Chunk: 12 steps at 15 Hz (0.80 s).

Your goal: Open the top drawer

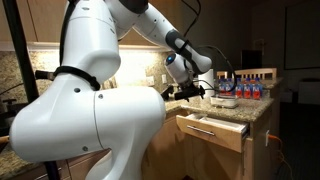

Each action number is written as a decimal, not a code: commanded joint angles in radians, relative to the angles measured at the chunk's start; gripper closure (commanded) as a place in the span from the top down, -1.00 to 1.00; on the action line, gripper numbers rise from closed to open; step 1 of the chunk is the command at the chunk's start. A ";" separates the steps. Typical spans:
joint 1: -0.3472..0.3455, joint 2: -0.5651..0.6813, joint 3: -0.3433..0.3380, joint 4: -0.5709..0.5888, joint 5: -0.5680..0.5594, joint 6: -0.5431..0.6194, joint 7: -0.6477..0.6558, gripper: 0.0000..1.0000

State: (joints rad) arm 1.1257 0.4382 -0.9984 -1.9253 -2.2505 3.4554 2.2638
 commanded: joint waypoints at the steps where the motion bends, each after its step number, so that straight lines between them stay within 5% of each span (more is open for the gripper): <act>1: -0.141 0.020 0.123 0.034 0.093 -0.001 0.031 1.00; 4: -0.247 0.042 0.215 0.063 0.169 -0.001 0.023 1.00; 12: -0.411 0.176 0.329 0.115 0.226 -0.002 0.042 1.00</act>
State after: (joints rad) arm 0.7728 0.5683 -0.7220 -1.8344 -2.0365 3.4530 2.2687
